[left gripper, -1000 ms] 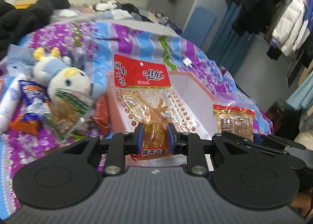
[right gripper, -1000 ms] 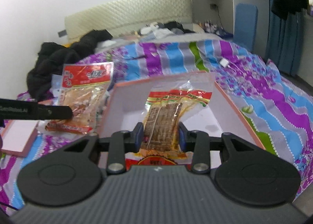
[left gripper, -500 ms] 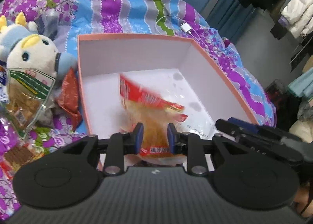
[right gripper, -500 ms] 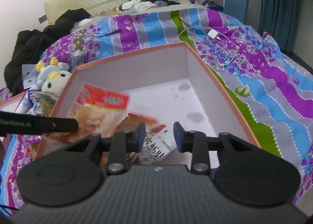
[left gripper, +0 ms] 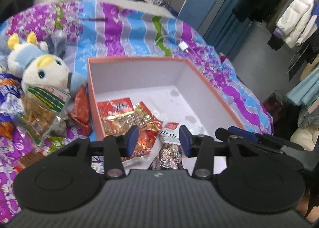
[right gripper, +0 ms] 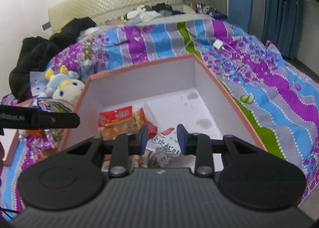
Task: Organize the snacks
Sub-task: 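Carry both bags over the deep pink box and release them, then withdraw both open tools from the box toward the snack pile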
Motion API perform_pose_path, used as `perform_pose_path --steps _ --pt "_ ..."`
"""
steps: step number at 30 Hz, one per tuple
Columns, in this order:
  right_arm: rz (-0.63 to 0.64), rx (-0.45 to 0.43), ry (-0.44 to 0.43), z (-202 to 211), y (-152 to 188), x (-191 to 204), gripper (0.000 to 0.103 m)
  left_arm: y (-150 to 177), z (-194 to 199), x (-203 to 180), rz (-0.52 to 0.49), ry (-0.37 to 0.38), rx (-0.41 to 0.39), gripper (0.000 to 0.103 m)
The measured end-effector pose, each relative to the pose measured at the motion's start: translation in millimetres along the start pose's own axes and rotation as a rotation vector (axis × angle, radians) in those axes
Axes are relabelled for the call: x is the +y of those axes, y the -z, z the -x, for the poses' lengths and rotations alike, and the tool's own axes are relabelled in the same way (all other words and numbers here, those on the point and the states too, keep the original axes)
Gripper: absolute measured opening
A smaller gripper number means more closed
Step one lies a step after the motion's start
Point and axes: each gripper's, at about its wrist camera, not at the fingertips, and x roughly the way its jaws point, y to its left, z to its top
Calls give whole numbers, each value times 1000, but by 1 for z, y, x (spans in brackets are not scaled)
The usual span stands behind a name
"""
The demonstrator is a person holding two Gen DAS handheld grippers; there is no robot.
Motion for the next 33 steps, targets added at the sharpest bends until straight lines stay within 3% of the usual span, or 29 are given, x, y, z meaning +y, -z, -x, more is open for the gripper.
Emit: perform_pose_path --steps 7,18,33 --pt "9 -93 -22 51 -3 24 35 10 71 -10 -52 -42 -84 50" --pt "49 -202 -76 116 2 71 35 37 173 3 -32 -87 -210 50" --pt "126 -280 -184 170 23 125 35 78 260 36 46 -200 -311 50"
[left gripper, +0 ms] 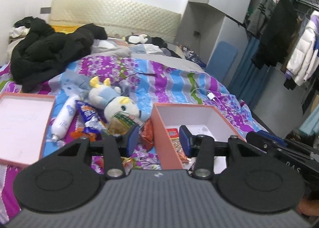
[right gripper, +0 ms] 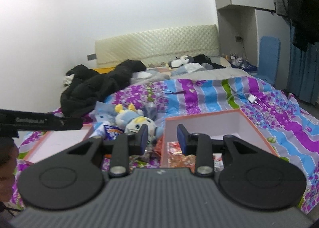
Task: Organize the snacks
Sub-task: 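Withdraw both open tools from the box toward the snack pile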
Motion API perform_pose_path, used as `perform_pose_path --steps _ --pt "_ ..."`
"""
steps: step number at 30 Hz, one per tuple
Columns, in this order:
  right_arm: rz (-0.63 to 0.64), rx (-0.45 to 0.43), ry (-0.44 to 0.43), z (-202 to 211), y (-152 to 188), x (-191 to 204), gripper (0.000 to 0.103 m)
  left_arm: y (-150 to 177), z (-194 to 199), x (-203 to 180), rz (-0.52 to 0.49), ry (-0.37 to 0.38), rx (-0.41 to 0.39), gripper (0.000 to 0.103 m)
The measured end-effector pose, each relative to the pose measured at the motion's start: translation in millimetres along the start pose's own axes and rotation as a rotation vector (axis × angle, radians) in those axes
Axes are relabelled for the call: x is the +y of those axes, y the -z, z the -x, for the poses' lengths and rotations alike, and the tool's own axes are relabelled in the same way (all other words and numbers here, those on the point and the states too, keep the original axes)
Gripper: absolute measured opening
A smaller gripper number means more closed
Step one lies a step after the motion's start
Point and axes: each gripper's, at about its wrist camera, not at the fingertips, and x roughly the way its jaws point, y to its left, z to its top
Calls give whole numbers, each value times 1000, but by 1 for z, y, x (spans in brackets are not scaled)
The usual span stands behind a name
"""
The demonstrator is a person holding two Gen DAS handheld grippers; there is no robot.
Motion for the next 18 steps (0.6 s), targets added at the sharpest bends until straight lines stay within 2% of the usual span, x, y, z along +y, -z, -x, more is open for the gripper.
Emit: perform_pose_path --steps 9,18 --pt "37 36 -85 0 30 37 35 43 19 36 66 -56 37 50" --pt "38 132 -120 -9 71 60 35 91 16 68 152 -98 109 50"
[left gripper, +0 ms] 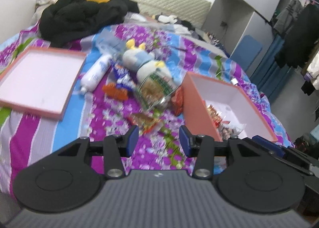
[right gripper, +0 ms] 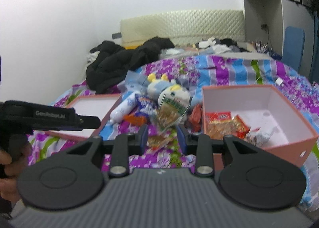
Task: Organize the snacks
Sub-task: 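Withdraw both open tools from the box toward the snack pile, then reach both tools down into the snack pile beside the plush toy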
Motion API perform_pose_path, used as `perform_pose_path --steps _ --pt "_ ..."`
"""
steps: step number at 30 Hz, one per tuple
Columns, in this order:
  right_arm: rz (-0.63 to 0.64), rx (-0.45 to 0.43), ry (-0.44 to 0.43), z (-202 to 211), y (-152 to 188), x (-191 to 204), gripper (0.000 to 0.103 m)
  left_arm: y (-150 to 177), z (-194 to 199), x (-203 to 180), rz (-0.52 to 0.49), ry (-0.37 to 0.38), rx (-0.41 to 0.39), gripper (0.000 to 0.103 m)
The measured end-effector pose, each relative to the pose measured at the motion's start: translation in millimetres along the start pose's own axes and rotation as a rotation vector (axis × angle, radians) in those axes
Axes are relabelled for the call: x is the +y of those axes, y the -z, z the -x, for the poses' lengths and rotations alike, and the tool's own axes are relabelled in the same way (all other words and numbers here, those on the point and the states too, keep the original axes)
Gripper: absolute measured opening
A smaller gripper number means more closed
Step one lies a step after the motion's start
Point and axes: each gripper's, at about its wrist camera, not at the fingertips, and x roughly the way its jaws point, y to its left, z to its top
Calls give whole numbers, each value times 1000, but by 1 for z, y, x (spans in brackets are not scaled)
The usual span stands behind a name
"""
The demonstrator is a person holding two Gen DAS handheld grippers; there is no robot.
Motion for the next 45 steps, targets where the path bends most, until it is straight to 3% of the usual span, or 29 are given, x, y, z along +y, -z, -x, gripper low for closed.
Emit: perform_pose_path --steps 9,18,31,39,43,45 --pt "1 68 -25 -10 37 16 35 41 -11 18 53 -6 71 50" --pt "26 95 -20 -23 47 20 35 53 -35 38 72 -35 129 51" --pt "97 126 -27 -69 49 26 35 24 -77 64 30 -94 116 51" --pt "122 139 -41 -114 49 29 38 0 -128 90 4 -132 127 53" --pt "144 133 -41 -137 51 31 39 -17 -156 100 -45 -150 136 58" --pt "158 130 -40 -150 51 32 46 -26 -170 108 -54 -171 134 63"
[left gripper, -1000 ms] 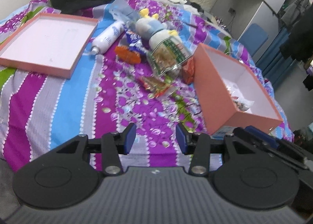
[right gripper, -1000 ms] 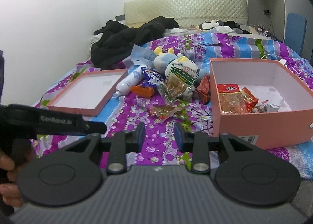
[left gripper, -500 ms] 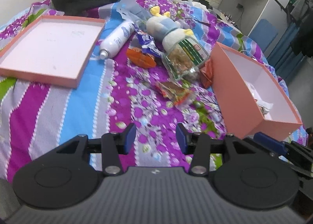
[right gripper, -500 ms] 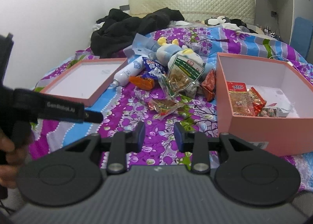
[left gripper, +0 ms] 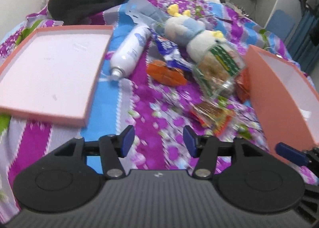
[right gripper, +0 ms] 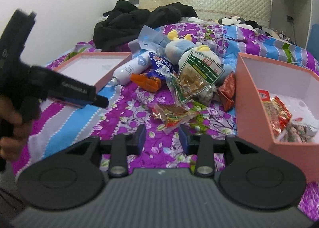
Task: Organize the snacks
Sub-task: 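Reach both tools down into the snack pile beside the plush toy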
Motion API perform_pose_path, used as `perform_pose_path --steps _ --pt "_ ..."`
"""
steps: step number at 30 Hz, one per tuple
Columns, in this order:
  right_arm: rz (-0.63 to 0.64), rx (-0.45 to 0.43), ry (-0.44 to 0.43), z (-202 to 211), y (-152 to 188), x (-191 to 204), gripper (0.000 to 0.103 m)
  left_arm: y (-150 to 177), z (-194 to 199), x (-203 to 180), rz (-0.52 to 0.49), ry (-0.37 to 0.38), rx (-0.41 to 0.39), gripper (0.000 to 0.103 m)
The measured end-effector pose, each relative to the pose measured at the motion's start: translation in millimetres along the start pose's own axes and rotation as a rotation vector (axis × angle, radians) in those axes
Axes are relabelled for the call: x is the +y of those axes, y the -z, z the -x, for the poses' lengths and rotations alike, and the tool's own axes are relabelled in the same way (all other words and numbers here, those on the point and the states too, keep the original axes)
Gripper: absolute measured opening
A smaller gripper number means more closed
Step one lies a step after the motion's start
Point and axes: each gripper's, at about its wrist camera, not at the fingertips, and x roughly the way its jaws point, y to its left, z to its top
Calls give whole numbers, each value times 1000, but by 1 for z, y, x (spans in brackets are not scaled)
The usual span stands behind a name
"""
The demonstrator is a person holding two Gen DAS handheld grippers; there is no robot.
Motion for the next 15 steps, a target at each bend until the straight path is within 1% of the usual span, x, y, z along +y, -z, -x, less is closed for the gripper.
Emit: perform_pose_path --steps 2,4,6,7,8,10,12,13,15 --pt "16 -7 -5 -13 -4 0 48 -13 -13 6 3 -3 -6 67" --pt "32 -18 -3 -24 -8 -1 55 -24 -25 11 16 5 -5 69" --pt "34 -34 -14 -35 -14 -3 73 -37 -39 12 20 29 -3 72" --pt "32 -44 -21 -40 -17 -5 78 -41 -45 11 20 36 -3 73" --pt "31 -53 -22 -45 -19 -6 85 -46 -50 9 18 45 -5 74" --pt "32 -59 -28 -57 -25 -9 86 -57 -63 2 4 73 -4 76" --pt "35 -49 -51 -71 -29 -12 86 -69 -76 -6 -40 105 -3 84" --pt "36 -46 -65 -79 -30 -13 86 -72 -81 -10 -60 115 -9 85" --pt "48 -19 -82 -95 -31 -14 86 -81 -96 -14 -69 107 -7 85"
